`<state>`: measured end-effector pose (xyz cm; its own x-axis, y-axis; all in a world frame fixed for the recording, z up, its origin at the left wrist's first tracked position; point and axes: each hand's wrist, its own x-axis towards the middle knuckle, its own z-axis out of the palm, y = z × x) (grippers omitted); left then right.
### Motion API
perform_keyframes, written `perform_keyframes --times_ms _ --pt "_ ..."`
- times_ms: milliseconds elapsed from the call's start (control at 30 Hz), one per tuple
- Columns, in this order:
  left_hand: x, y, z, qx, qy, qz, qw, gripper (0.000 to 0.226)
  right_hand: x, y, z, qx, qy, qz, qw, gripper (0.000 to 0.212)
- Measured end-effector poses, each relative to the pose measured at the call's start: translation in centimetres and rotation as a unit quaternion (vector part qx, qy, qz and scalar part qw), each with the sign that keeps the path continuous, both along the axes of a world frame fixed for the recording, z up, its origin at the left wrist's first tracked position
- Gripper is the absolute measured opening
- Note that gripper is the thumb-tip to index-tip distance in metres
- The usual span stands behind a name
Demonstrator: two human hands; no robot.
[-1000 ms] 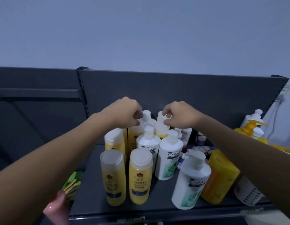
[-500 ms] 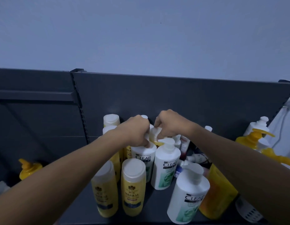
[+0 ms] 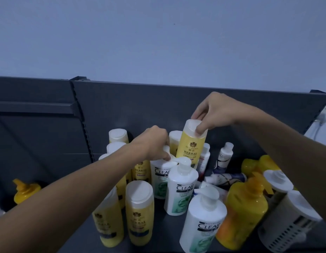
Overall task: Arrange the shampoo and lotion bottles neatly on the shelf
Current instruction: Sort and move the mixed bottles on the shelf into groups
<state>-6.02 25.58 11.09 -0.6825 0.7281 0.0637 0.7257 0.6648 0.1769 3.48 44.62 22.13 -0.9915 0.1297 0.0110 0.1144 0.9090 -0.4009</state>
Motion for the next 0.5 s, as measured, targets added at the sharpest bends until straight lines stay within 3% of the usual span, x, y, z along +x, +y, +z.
perform_keyframes --times_ms 367,500 --pt "-0.7 4.6 0.0 0.027 -0.033 -0.013 0.999 0.035 3.1 1.1 5.6 -0.033 0.034 -0.008 0.999 0.029" --pt "-0.9 4.5 0.2 0.032 -0.071 -0.021 0.997 0.052 3.8 -0.1 7.9 -0.032 0.056 0.000 0.998 0.027"
